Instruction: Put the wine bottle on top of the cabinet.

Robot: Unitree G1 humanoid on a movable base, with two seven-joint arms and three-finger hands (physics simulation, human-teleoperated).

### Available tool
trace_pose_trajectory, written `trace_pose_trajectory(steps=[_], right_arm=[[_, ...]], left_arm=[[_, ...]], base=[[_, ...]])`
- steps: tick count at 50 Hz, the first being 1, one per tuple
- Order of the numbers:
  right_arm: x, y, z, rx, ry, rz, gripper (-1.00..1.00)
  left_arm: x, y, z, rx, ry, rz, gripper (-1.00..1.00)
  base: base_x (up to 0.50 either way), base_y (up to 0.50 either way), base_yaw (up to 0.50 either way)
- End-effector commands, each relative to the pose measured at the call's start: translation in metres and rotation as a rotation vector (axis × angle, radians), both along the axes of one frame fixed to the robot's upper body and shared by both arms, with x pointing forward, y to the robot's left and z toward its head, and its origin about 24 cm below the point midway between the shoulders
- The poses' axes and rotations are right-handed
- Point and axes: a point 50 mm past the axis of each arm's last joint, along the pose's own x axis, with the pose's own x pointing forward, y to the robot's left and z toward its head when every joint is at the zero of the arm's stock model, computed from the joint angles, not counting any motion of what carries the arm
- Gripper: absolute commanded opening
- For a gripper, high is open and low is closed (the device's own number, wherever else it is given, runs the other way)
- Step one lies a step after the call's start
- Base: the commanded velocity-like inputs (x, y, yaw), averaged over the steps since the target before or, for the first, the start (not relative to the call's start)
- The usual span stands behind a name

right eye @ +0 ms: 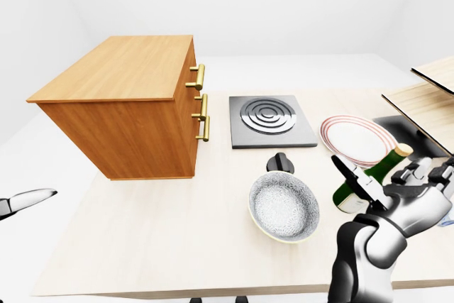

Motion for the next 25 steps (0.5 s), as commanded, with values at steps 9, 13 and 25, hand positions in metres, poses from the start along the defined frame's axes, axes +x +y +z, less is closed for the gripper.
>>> trace_pose_trajectory(steps=[9, 13, 25], right_arm=[[-0.016, -0.028, -0.004, 0.054, -0.01, -0.084, 1.0], [-0.016, -0.029, -0.007, 0.06, 0.001, -0.088, 1.0], [-0.013, -0.035, -0.028, 0.111, 0.086, -0.1, 1.0]], left_arm=[[0.002, 0.001, -0.004, -0.008, 0.02, 0.002, 1.0], [0.003, 0.001, -0.004, -0.01, 0.021, 0.002, 1.0], [0.004, 0.0, -0.005, -0.014, 0.026, 0.0, 1.0]], base=[[0.0, 0.0, 0.0], [0.0, 0.0, 0.0], [0.0, 0.0, 0.0]])
